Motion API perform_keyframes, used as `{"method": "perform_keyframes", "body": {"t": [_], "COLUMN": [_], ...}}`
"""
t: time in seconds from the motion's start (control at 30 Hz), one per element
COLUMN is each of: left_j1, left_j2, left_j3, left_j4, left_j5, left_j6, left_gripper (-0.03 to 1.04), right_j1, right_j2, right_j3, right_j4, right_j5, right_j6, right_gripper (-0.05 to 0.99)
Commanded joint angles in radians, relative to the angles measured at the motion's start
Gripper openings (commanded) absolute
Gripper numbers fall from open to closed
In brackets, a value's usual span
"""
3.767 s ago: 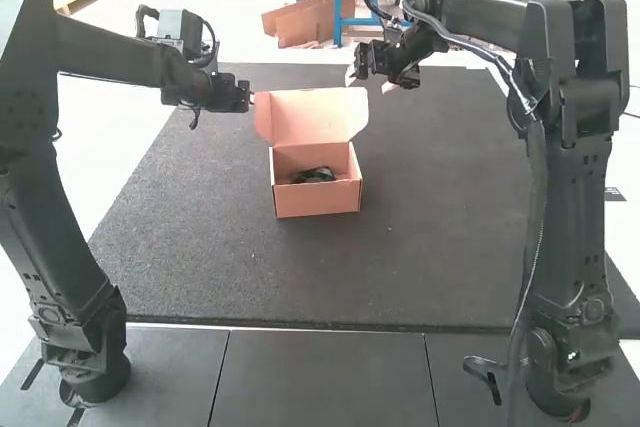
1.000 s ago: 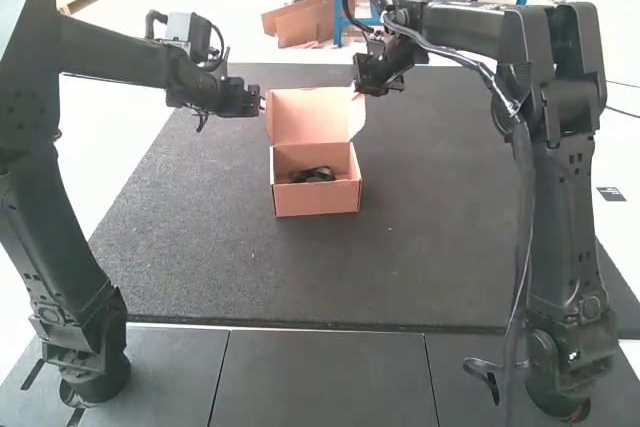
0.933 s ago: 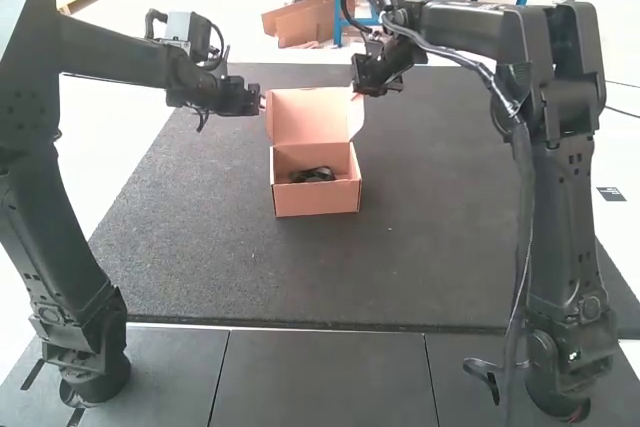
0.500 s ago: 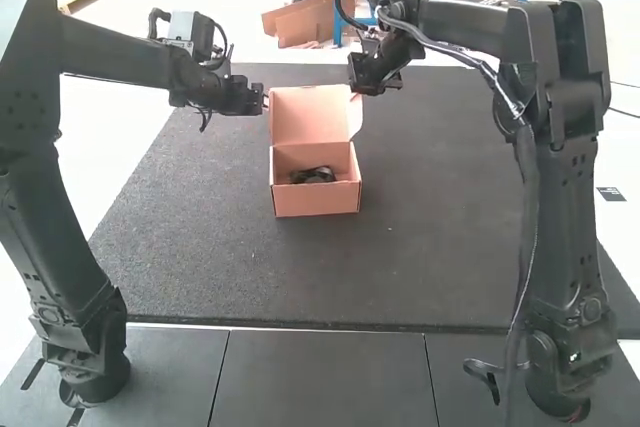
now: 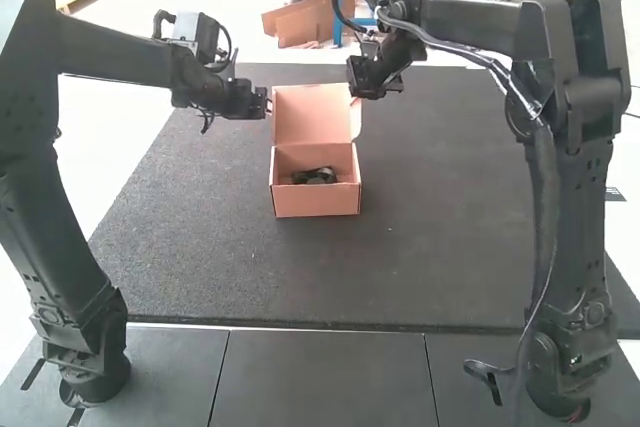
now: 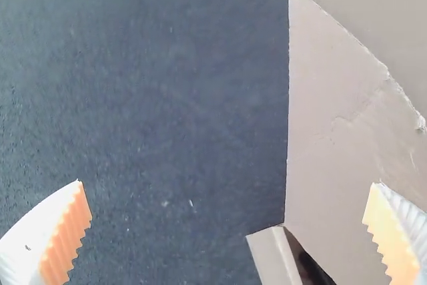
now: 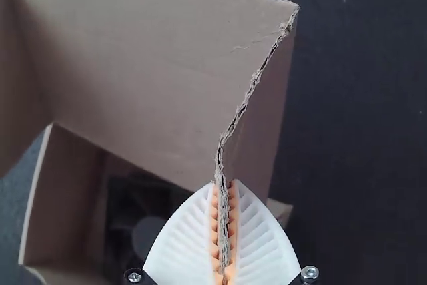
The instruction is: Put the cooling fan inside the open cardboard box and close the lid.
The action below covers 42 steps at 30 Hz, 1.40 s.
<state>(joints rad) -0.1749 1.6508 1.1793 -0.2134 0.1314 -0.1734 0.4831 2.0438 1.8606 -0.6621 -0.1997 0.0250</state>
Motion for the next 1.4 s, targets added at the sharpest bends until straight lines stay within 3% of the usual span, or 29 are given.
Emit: {"method": "perform_keyframes", "body": {"t": [0.0,0.63,1.03,1.37], "left_j1": [-0.006,-0.028,-0.067,-0.067], "left_j2": [-0.052,-0.080,-0.085,-0.128], "left_j3": [0.005,-0.021,-0.023,-0.061], "left_j4": [-0.003,-0.047,-0.080,-0.090], "left_j5": [0.010,0.002,-0.003,-0.003], "left_j6": [0.006,0.003,-0.003,0.002], "left_gripper": [0.97,0.97,0.97,0.97], "right_j1": [0.023,0.072,0.120,0.134], "right_j2": [-0.060,-0.131,-0.197,-0.214], "right_j3": [-0.034,-0.239,-0.391,-0.459], "right_j4": [0.013,0.124,0.213,0.240], "right_j5": [-0.023,-0.038,-0.037,-0.035], "right_j6": [-0.011,-0.008,0.004,0.004], "right_gripper": [-0.01,-0.01,-0.01,-0.01]}}
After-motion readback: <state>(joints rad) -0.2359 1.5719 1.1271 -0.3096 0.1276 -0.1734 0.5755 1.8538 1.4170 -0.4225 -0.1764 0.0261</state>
